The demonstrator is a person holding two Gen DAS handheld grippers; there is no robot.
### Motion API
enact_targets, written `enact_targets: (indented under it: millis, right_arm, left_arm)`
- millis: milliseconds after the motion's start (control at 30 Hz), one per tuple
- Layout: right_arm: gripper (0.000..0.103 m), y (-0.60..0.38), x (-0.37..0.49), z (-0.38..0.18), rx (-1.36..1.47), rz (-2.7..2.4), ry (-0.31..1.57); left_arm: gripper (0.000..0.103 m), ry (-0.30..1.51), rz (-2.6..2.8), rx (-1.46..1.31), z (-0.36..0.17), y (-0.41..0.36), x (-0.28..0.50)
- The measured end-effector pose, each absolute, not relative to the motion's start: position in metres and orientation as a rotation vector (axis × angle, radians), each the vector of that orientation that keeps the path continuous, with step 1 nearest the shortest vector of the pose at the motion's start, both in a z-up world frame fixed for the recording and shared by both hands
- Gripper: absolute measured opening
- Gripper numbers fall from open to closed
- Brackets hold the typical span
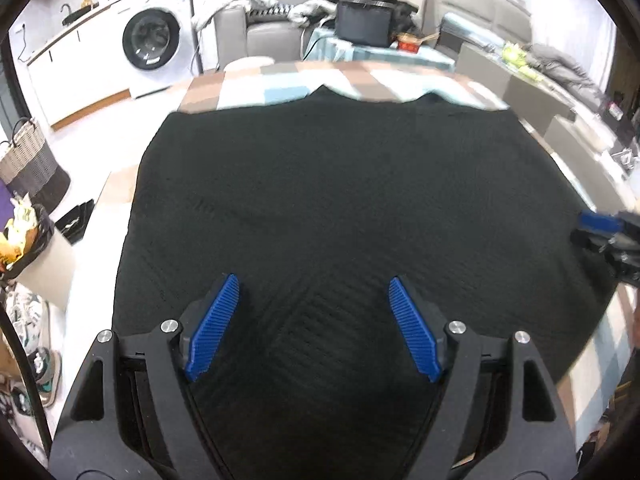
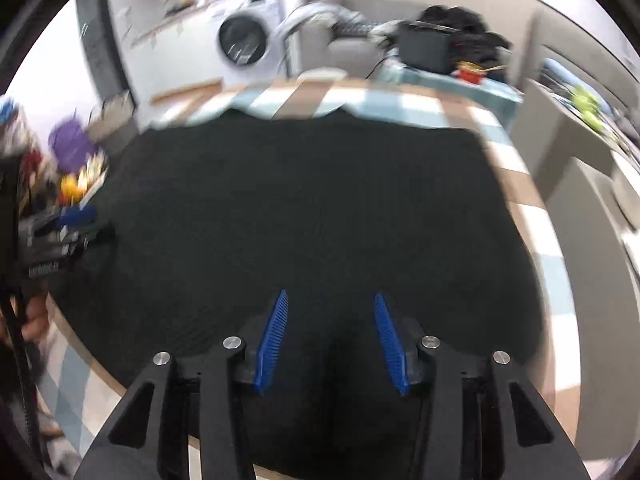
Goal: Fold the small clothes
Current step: 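Open both grippers and press the folded sweater flat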
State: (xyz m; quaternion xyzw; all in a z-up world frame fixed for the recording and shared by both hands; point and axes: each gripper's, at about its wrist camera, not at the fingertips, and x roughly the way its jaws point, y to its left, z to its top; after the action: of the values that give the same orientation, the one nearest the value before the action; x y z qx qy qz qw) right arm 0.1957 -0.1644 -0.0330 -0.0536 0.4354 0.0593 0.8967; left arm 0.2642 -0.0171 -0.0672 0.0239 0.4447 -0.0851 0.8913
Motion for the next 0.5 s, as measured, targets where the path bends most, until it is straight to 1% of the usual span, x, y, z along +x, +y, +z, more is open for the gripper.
enact_targets:
  millis: [67,200,300,400,433,467,500]
  right_arm:
    - [0.05,-0.176,0.191,-0.036,-0.109,0.092,0.912]
    - [0.05,-0.224,0.169,-0.049,-0.07,-0.046,0.989]
    - [0.05,-0.245,0.147,-0.036,0.003,-0.076,0.96]
    - [0.05,-0.232,0.147,-0.02,-0.013,-0.066,0.915]
    - [0.052,-0.222,0.152,-0.017,-0.012,-0.031,0.9]
    - [0.057,-0.21,0.159,-0.016,-0.015,-0.002,0.894]
    - [0.059,-0.199,0.168,-0.017,-0.023,0.024,0.894]
  left_arm:
    - [0.076,0.936,-0.171,0.042,-0.073,-0.007,0.262]
    - [0.076,0.933,-0.161,0.034,-0.076,0.009,0.255]
    - [0.076,0.92,-0.17,0.0,-0.068,0.015,0.25]
    - [0.076,0.898,-0.258,-0.021,-0.057,0.002,0.254]
    - [0.076,0.885,-0.267,0.017,-0.055,-0.008,0.259]
    - [0.076,0.882,-0.271,0.04,-0.055,-0.014,0.262]
    - [0.076,0.884,-0.275,0.065,-0.057,-0.021,0.267]
